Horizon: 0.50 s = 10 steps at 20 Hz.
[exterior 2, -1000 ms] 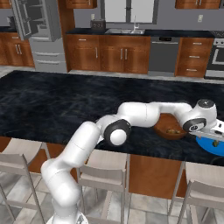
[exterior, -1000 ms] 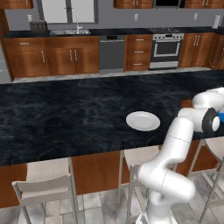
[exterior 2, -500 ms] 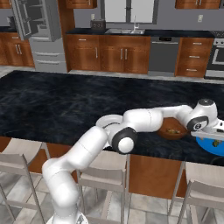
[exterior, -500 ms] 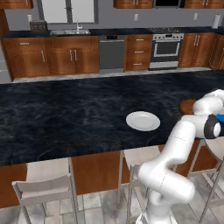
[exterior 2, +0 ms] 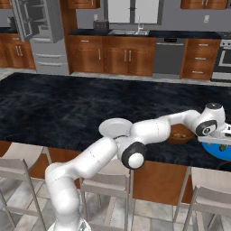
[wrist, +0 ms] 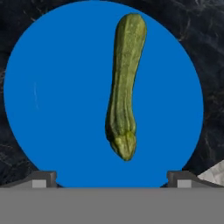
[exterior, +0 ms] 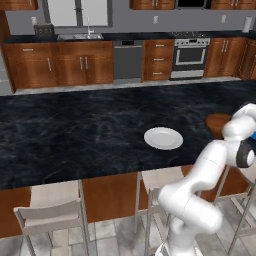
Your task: Pick the chicken drumstick and squash from their plates and place them in the bowl. Then put the bowl in the fridge.
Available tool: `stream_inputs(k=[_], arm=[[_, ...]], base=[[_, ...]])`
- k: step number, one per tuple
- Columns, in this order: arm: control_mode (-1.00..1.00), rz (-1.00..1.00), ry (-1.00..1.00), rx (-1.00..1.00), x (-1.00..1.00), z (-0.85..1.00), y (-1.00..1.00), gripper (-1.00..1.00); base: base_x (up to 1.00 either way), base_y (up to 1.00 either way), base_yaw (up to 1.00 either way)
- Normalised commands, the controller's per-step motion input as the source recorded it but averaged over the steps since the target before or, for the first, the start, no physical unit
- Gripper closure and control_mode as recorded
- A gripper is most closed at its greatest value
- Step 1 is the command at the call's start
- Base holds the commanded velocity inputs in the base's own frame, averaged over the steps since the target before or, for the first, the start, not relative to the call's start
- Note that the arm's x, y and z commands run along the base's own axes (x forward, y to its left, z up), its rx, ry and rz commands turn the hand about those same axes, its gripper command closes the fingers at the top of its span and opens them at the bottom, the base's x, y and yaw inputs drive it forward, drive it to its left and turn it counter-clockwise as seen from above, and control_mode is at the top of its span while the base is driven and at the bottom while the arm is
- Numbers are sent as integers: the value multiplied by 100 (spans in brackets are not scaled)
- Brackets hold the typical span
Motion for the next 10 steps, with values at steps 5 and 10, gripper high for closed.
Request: stream_inputs(k=[5, 10], arm=[[-100, 0, -1, 11, 13, -6, -3, -100], [-100, 0, 0, 7, 21, -6, -1, -100]], base=[[0, 0, 0], [0, 0, 0]])
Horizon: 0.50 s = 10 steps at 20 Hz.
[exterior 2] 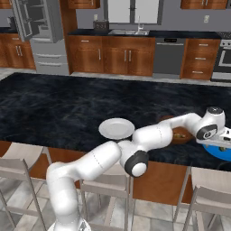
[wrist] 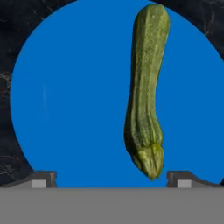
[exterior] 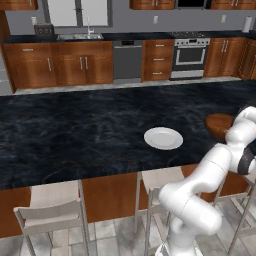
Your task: Pick the chicken drumstick and squash from their plates and place them in the bowl. Then put the bowl in the fridge.
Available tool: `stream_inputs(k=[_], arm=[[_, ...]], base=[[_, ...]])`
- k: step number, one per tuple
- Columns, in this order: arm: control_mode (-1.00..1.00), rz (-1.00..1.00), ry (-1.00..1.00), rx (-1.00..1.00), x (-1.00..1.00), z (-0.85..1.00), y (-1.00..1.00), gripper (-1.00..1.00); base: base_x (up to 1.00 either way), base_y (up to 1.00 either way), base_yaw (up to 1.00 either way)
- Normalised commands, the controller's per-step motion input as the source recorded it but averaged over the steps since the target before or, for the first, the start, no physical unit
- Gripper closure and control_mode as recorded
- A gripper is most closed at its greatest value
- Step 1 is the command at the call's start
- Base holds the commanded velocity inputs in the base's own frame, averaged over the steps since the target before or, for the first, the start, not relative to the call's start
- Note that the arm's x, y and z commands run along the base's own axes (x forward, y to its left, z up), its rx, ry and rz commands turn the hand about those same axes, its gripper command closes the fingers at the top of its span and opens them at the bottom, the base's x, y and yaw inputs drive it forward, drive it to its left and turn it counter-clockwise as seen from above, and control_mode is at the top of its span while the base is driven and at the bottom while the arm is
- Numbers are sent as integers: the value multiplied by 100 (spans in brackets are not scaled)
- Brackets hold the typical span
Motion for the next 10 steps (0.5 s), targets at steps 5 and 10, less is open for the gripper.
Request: stream_inputs(k=[5, 10], arm=[[-100, 0, 0, 1, 29, 1, -10, -100], [-100, 0, 0, 0, 25, 3, -23, -100]], base=[[0, 0, 0], [0, 0, 0]])
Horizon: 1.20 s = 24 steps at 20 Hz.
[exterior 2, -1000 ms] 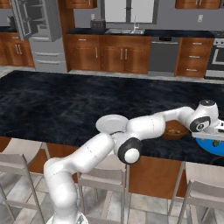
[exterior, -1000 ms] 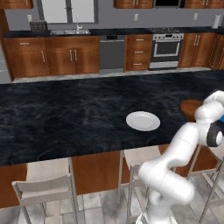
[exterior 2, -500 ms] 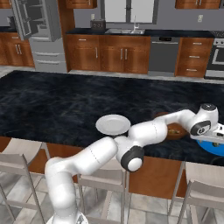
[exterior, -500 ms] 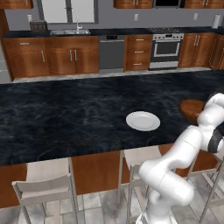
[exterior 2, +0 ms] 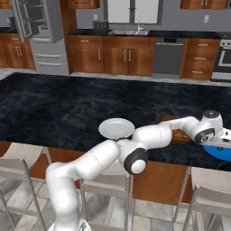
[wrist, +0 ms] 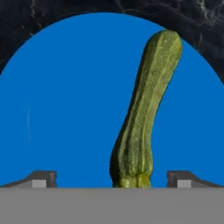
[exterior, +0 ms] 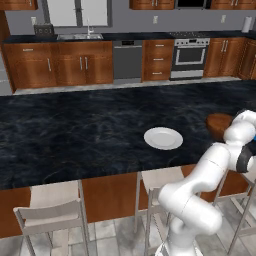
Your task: Pick the chicken drumstick and squash from their plates and place them in the bowl. Then put the bowl in the fridge.
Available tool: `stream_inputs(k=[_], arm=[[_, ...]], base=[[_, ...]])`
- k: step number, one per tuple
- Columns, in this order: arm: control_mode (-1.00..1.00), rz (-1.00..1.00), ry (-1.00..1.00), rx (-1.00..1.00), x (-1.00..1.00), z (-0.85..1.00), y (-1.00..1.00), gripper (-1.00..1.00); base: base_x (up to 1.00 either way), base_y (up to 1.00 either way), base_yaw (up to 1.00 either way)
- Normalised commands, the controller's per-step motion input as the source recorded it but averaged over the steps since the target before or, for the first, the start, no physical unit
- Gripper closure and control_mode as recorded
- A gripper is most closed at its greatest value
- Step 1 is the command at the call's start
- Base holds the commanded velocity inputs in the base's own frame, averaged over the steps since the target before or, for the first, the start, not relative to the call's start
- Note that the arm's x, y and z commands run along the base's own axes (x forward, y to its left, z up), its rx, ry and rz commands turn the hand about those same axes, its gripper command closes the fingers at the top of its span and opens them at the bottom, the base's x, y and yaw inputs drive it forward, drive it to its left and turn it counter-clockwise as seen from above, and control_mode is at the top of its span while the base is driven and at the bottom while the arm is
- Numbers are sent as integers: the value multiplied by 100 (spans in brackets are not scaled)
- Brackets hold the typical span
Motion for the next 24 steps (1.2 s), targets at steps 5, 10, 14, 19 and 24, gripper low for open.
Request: stream_inputs(k=[5, 10, 14, 19, 24], arm=[[-100, 0, 6, 0, 18, 1, -29, -100], [-100, 0, 16, 2, 14, 10, -16, 100], [-100, 0, 15, 7, 17, 23, -8, 100], [-100, 0, 24, 11, 12, 32, -9, 100], [-100, 0, 26, 18, 12, 50, -2, 100]], base=[[0, 0, 0], [0, 0, 0], [0, 0, 0], [0, 0, 0], [0, 0, 0]])
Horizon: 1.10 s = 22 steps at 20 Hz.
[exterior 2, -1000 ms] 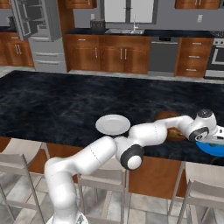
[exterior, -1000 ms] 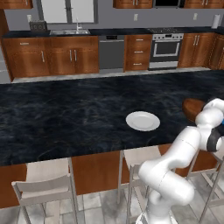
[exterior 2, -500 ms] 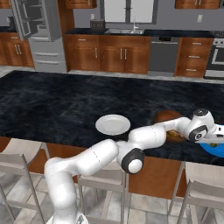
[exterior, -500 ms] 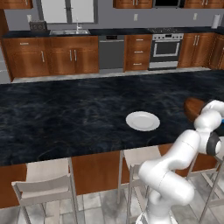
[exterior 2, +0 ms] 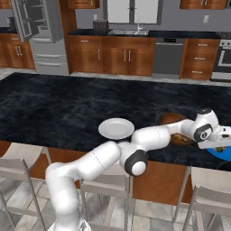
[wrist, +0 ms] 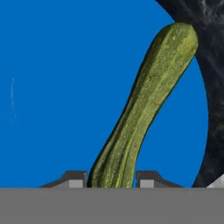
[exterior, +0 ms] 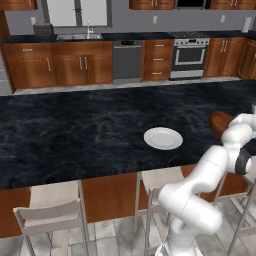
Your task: Pick the chicken drumstick and squash from their plates and place them in the bowl. Then put the bowl in the fridge.
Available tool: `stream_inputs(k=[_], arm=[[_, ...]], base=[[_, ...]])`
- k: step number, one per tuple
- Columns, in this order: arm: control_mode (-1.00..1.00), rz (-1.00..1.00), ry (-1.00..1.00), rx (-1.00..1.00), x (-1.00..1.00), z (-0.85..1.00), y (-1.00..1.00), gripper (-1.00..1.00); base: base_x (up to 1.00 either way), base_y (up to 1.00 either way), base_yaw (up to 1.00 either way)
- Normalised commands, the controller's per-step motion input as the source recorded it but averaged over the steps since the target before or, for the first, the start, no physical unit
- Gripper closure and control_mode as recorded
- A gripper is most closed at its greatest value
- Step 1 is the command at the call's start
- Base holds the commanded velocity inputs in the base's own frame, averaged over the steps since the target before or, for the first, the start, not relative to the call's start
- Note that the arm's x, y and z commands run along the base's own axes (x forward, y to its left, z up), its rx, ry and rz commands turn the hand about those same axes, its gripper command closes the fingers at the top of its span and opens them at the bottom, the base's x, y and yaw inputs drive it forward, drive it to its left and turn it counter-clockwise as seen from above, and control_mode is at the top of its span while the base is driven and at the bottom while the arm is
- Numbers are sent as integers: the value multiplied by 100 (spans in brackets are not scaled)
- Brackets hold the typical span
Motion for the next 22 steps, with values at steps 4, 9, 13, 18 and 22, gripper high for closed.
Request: stream_inputs(k=[4, 9, 13, 18, 22], arm=[[-100, 0, 20, 24, 10, 62, 0, 100], [-100, 0, 13, 27, 3, 66, 0, 100], [-100, 0, 9, 27, 0, 66, 0, 100], [-100, 0, 2, 28, 0, 65, 5, 100], [-100, 0, 0, 28, 0, 58, 19, 100]], base=[[0, 0, 0], [0, 0, 0], [0, 0, 0], [0, 0, 0], [0, 0, 0]])
